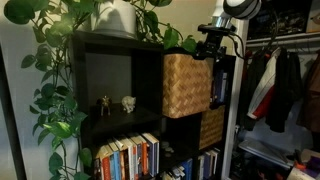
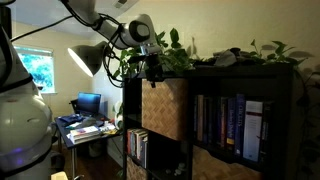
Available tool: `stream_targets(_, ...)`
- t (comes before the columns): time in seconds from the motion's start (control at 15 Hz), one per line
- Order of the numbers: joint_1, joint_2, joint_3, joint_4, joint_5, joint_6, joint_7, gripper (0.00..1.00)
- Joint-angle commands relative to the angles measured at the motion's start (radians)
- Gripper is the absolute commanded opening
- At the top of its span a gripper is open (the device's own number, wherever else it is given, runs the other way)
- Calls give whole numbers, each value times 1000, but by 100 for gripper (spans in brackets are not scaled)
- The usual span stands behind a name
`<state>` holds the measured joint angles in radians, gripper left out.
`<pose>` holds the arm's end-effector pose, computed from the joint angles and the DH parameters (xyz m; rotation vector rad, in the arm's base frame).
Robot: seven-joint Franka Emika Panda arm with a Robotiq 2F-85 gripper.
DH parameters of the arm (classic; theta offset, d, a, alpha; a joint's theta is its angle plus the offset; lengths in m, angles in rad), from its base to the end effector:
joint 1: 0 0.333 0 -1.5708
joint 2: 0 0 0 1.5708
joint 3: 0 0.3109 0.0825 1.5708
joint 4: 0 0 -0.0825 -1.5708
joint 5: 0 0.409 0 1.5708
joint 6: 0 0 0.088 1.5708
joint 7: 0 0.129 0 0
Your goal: Pull out the top brown basket then put the socks in the basket, then push in the basket
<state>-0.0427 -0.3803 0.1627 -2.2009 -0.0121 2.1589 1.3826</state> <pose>0.5004 0.0661 0.5360 -2.3733 1.7284 -0.4343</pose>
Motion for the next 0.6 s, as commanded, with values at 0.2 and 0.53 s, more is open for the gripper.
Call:
stream_targets(0.2,7,-46,-15,-27,24,-69,15,100)
stream_targets(0.53,19,-68,-22,-27,56,-112,-7,100)
